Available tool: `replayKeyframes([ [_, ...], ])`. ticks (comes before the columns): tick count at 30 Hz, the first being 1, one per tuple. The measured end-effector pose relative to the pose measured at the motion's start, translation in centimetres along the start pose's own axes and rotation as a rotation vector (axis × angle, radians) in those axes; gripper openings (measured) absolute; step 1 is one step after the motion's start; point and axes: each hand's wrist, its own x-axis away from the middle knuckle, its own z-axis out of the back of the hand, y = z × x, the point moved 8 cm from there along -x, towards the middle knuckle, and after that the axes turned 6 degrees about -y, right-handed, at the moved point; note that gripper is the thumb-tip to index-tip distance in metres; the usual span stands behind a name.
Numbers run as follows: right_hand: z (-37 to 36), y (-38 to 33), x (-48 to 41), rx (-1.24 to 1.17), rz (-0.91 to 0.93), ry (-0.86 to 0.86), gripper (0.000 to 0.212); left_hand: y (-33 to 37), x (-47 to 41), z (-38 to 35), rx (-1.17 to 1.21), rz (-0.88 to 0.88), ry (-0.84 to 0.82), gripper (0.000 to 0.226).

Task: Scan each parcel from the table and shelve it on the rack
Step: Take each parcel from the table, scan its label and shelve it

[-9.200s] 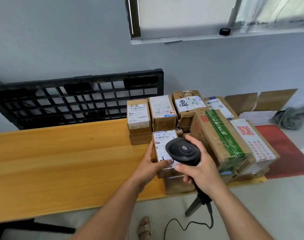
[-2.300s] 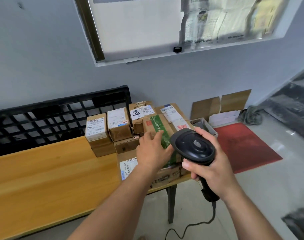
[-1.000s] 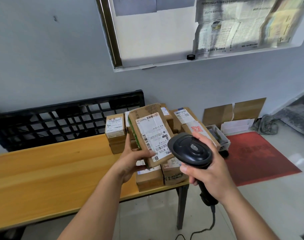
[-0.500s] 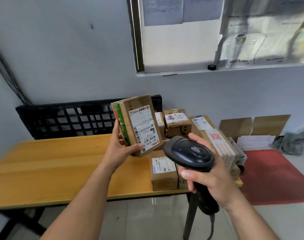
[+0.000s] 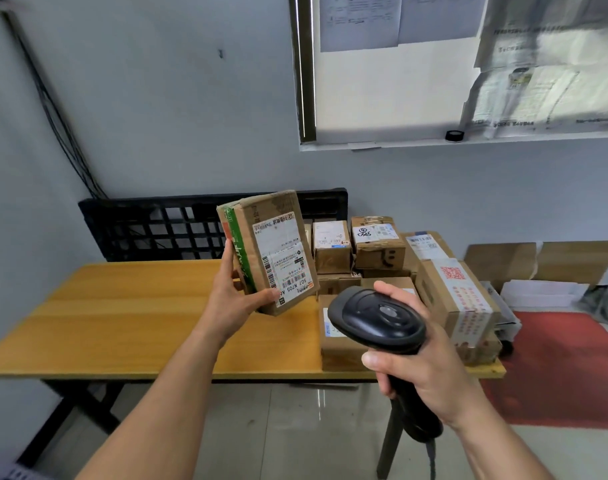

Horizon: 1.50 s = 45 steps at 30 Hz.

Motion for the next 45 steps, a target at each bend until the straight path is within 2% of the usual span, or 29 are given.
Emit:
replayKeyframes([
  [11, -1.9, -0.5, -0.5, 0.026, 0.036, -0.008, 0.086, -1.0, 1.7, 3.1, 0.022, 0.029, 0.053, 0.118],
  [17, -5.8, -1.5, -1.9, 0.073, 0.075, -0.017, 0.084, -2.0, 3.4, 7.5, 0.040, 0.033, 0.103, 0.112],
  [23, -14.0, -2.3, -3.5, 0.085, 0.120, -0.102, 0.086, -3.2, 7.2, 15.1, 0.024, 0.049, 0.179, 0.101],
  [32, -29.0, -3.9, -5.6, 0.141, 0.170, -0.251, 0.086, -5.2, 15.6, 30.5, 0.028, 0.106, 0.370, 0.115],
  [37, -37.3, -4.7, -6.5, 0.113, 0.206, -0.323, 0.089, -6.2, 20.0, 38.2, 0.010, 0.089, 0.478, 0.102],
  [43, -46.5, -5.6, -6.6, 0.059, 0.241, -0.400, 0.084, -6.3, 25.4, 46.8, -0.033, 0.083, 0.613, 0.107],
  [45, -49.3, -6.0, -6.7, 0.049, 0.256, -0.426, 0.082, -6.1, 27.5, 49.6, -0.038, 0.070, 0.675, 0.101],
])
